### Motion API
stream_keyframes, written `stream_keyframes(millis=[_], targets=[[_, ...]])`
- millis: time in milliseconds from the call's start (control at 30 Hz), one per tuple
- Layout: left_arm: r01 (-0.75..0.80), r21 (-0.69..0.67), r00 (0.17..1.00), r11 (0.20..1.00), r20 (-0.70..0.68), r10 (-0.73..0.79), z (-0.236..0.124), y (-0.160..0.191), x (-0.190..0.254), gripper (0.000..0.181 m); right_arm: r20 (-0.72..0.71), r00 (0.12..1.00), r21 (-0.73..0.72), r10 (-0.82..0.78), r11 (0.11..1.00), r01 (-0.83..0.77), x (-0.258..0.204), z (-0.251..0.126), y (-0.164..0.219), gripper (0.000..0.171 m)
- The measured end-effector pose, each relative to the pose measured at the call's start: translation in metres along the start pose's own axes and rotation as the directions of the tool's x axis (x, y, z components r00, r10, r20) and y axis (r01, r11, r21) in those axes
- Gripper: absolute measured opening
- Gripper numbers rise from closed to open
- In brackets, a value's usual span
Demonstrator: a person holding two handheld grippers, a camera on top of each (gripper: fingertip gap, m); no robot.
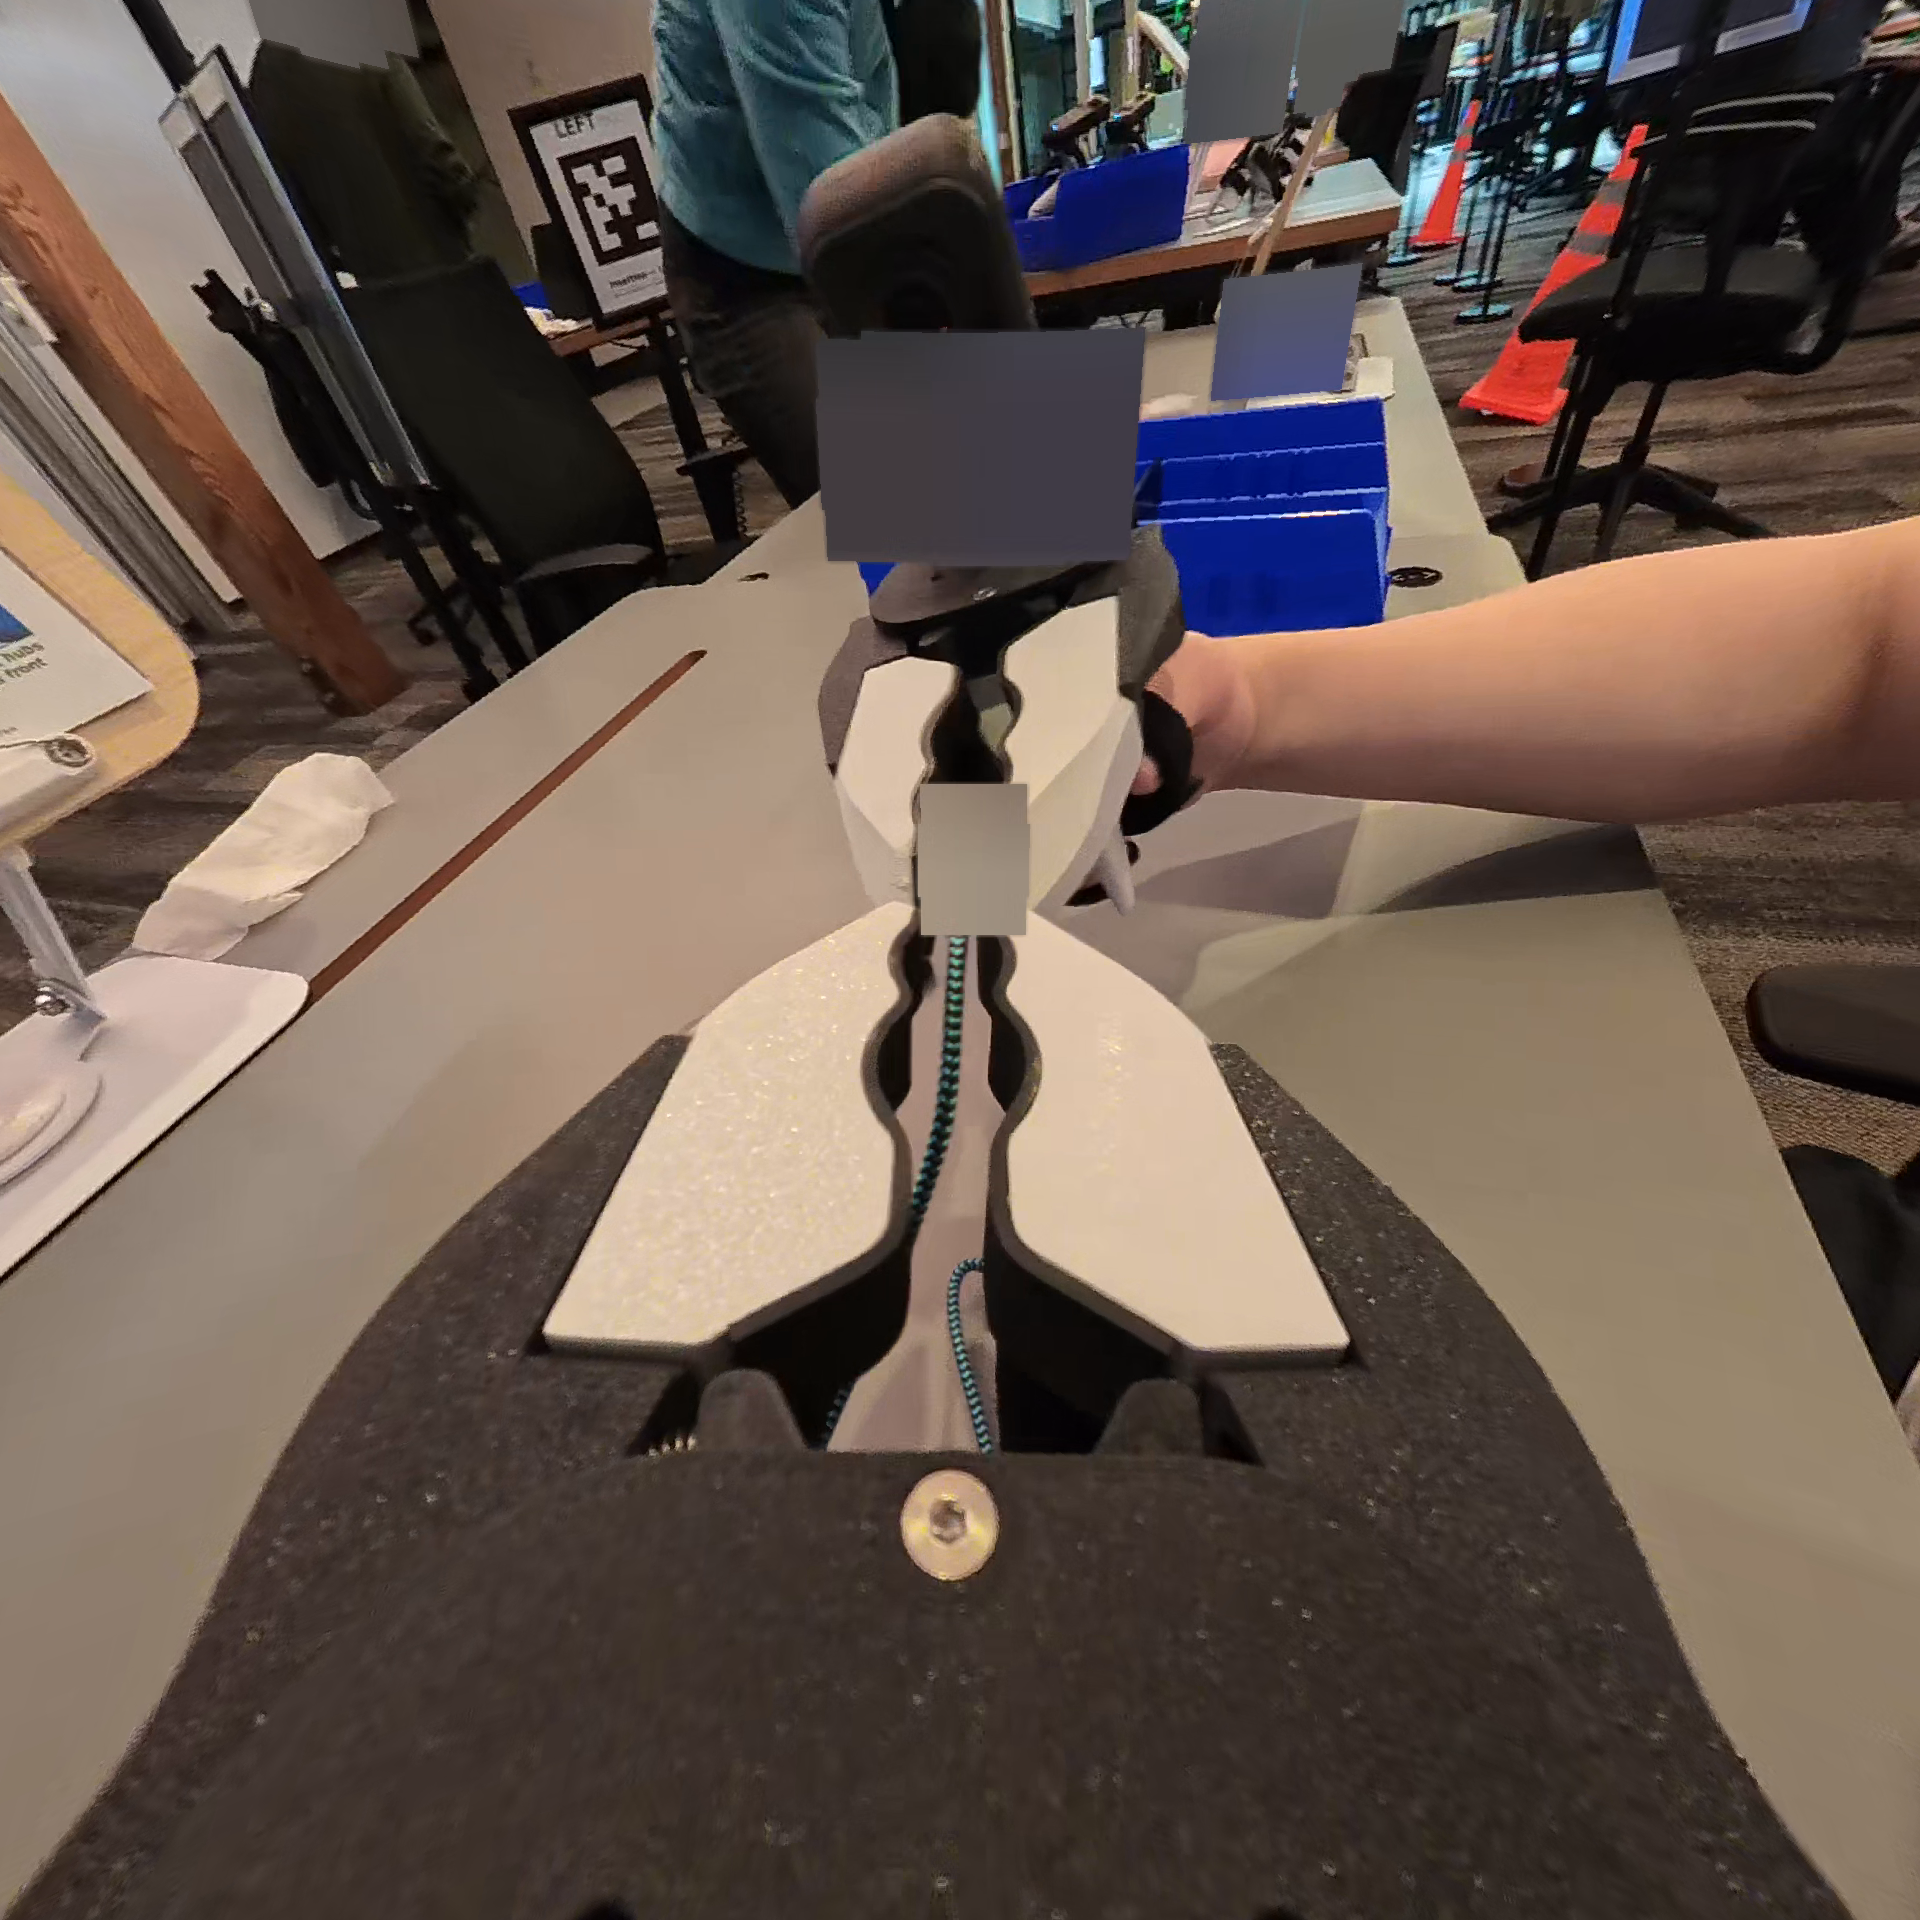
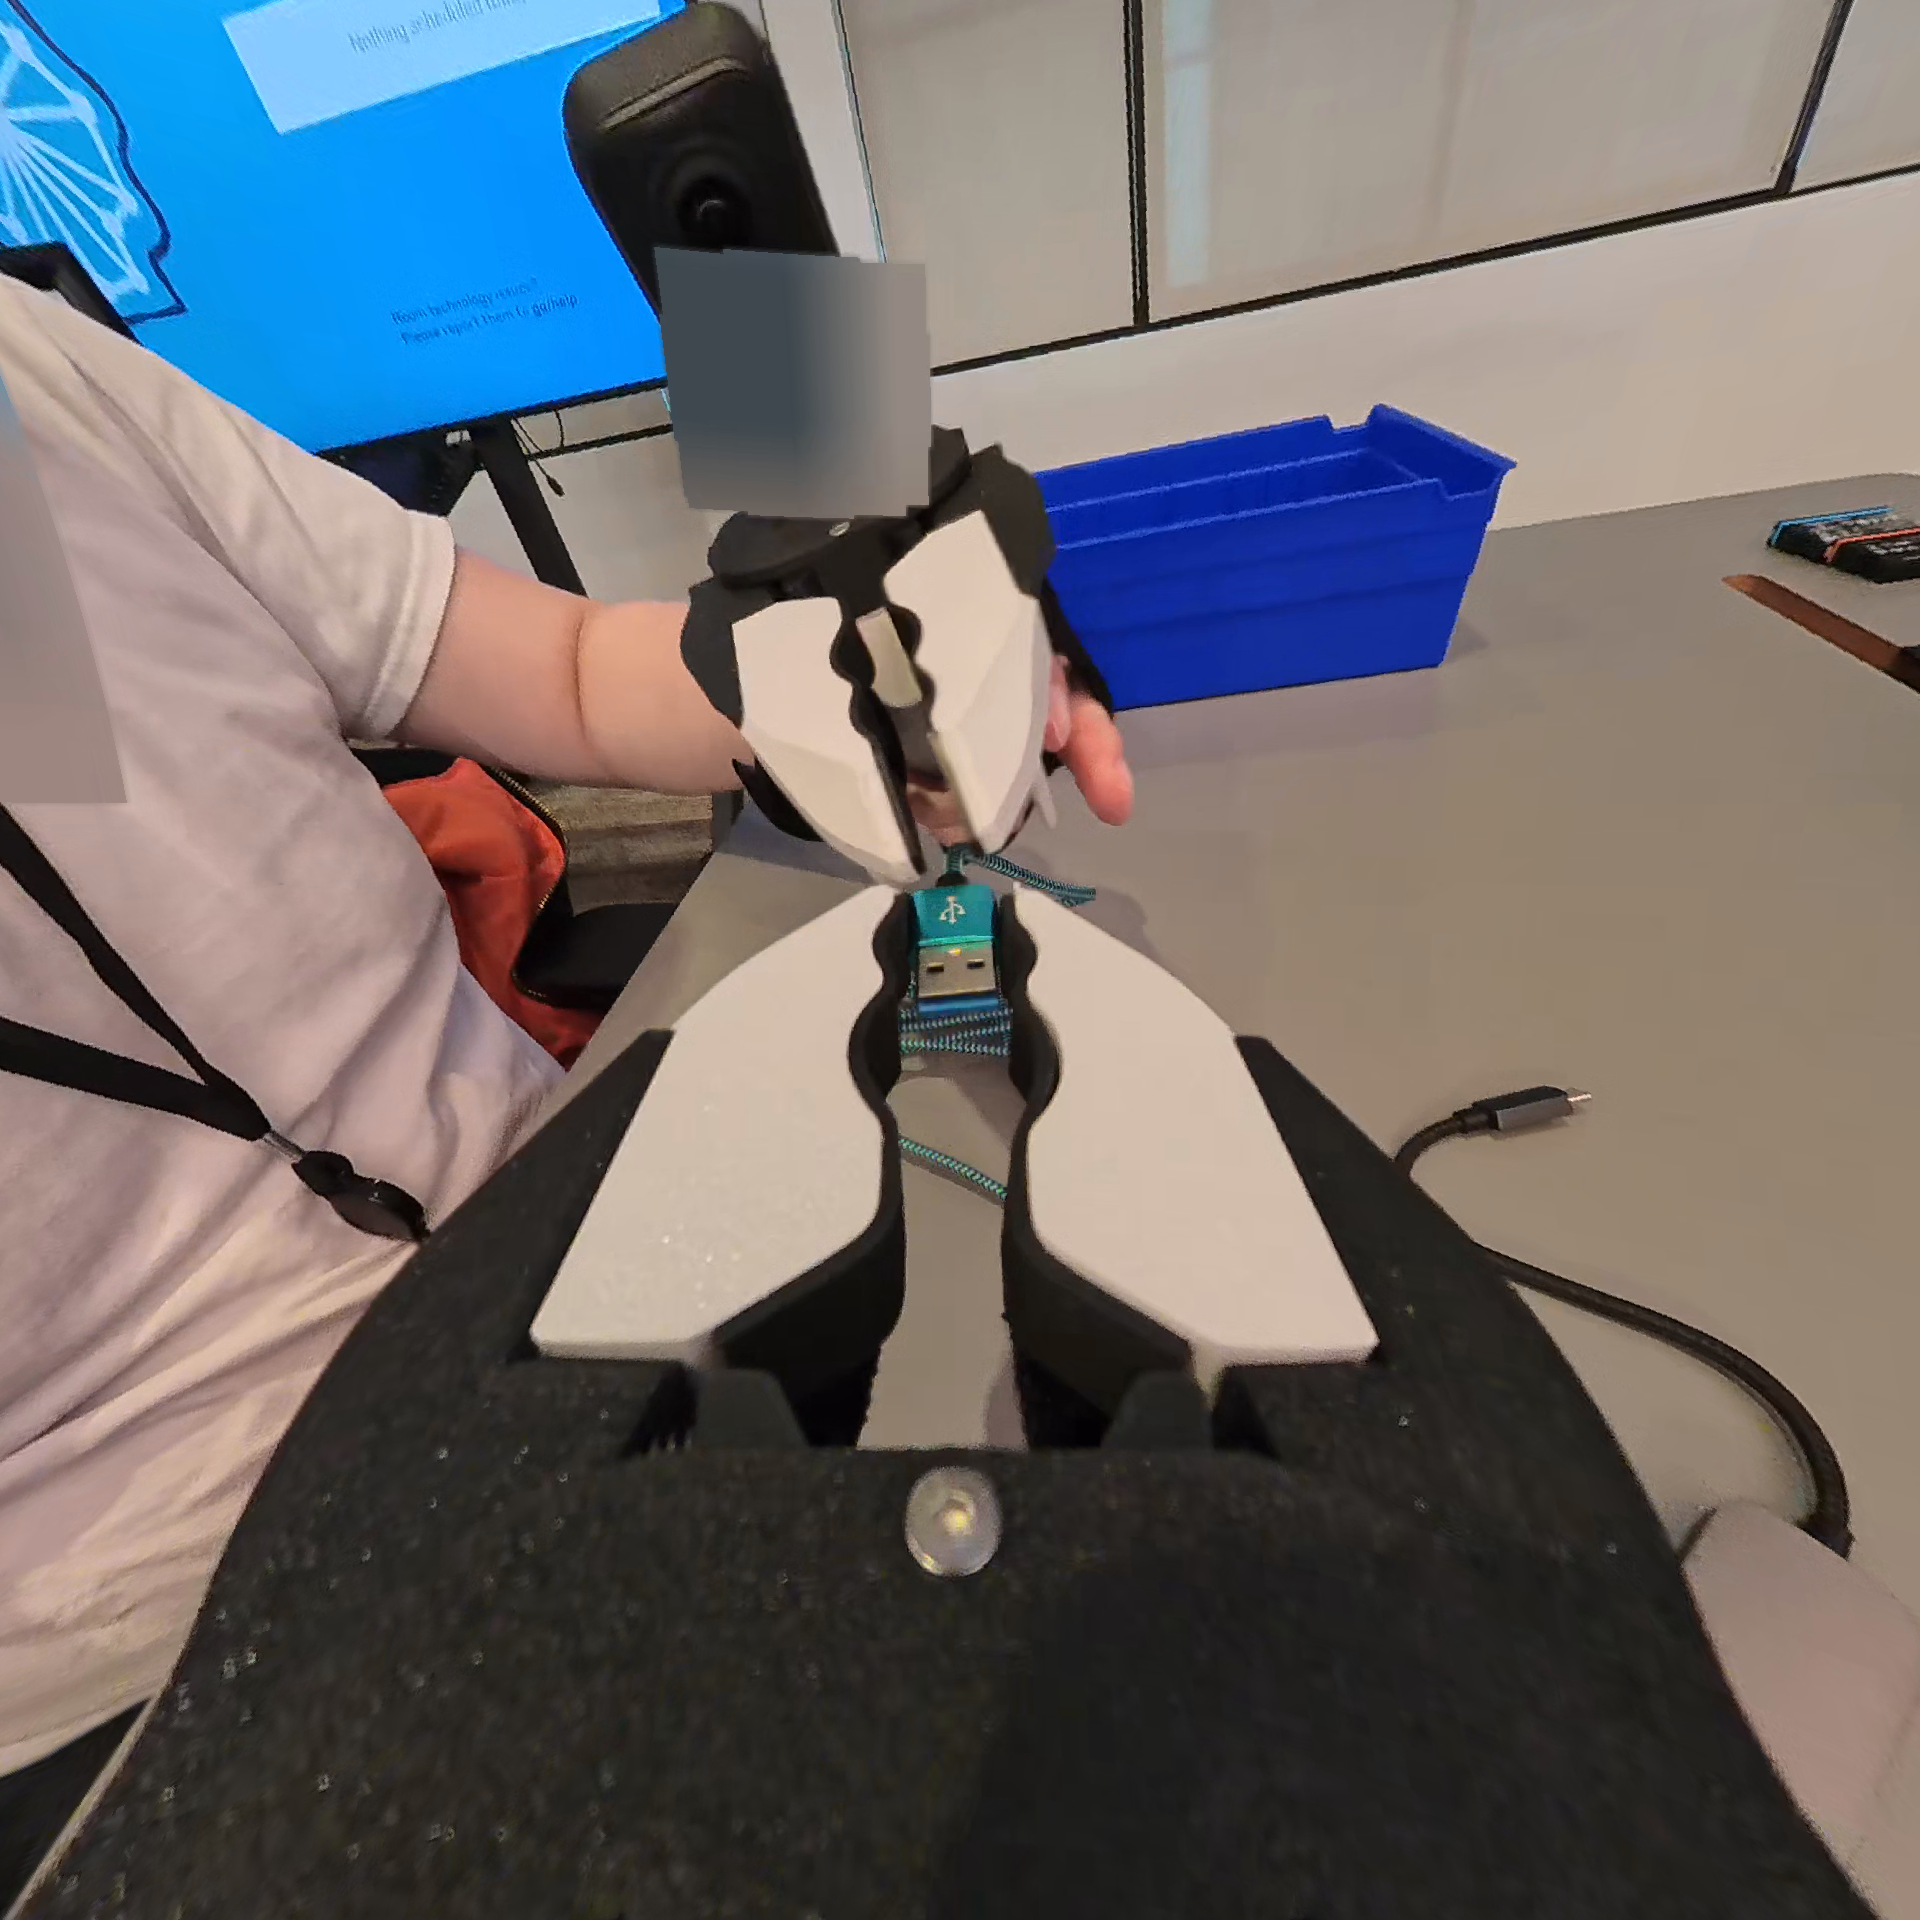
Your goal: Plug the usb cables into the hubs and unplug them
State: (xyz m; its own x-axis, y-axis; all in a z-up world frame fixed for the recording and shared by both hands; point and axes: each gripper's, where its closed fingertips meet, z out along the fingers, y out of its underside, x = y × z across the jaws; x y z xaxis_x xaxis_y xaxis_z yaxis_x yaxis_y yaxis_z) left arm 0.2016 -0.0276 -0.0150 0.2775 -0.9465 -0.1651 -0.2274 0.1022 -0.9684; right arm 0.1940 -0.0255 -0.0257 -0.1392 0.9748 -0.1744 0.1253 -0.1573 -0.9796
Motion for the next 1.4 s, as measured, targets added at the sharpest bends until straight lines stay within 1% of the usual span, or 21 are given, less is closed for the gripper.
stream_keyframes(millis=[167, 300, 367, 500, 567, 833, 1133, 1233, 1300, 1333, 1400], targets=[[-0.003, 0.002, 1.000, 1.000, -0.004, 0.003, 0.001, 0.002, 0.001, 0.010, 0.007, 1.000, -0.006, -0.010, 1.000, 0.010, -0.001, 0.000, 0.001, 0.015], [-0.040, -0.016, 0.999, 0.999, -0.004, 0.040, -0.003, 0.008, 0.002, 0.013, 0.014, 1.000, -0.008, -0.004, 1.000, 0.004, -0.002, -0.001, 0.002, 0.015], [-0.067, -0.034, 0.997, 0.997, 0.025, 0.068, -0.004, 0.012, -0.002, 0.015, 0.015, 1.000, -0.004, 0.000, 1.000, 0.000, -0.001, -0.001, 0.001, 0.015], [-0.072, -0.038, 0.997, 0.997, 0.008, 0.073, 0.002, 0.015, 0.002, 0.013, 0.029, 1.000, -0.001, 0.007, 1.000, -0.007, -0.002, 0.001, 0.002, 0.015], [-0.073, -0.019, 0.997, 0.997, 0.026, 0.073, 0.005, 0.012, 0.000, 0.011, 0.036, 0.999, 0.009, 0.008, 1.000, -0.008, -0.003, 0.001, 0.001, 0.015], [-0.026, 0.047, 1.000, 0.999, 0.001, 0.026, 0.009, 0.006, 0.004, 0.004, 0.044, 0.999, 0.060, 0.022, 0.998, -0.025, -0.004, -0.005, -0.002, 0.015], [0.043, 0.061, 0.998, 0.997, -0.036, -0.041, 0.011, 0.003, 0.006, 0.002, 0.076, 0.996, 0.097, 0.039, 0.994, -0.046, -0.005, -0.007, -0.003, 0.015], [0.094, 0.038, 0.994, 0.995, -0.050, -0.092, 0.011, 0.006, 0.004, 0.002, 0.065, 0.997, 0.093, 0.029, 0.995, -0.035, -0.004, -0.007, -0.003, 0.016], [0.111, 0.038, 0.993, 0.993, -0.046, -0.109, 0.010, 0.005, 0.002, 0.002, 0.050, 0.999, 0.093, 0.014, 0.995, -0.019, -0.003, -0.009, -0.004, 0.023], [0.110, 0.037, 0.993, 0.993, -0.043, -0.108, 0.009, 0.005, 0.000, 0.002, 0.028, 1.000, 0.085, 0.003, 0.996, -0.005, -0.001, -0.011, -0.004, 0.027], [0.109, 0.025, 0.994, 0.994, -0.031, -0.109, 0.008, 0.007, -0.002, 0.002, -0.029, 0.999, 0.047, -0.038, 0.998, 0.040, 0.004, -0.016, -0.001, 0.028]])
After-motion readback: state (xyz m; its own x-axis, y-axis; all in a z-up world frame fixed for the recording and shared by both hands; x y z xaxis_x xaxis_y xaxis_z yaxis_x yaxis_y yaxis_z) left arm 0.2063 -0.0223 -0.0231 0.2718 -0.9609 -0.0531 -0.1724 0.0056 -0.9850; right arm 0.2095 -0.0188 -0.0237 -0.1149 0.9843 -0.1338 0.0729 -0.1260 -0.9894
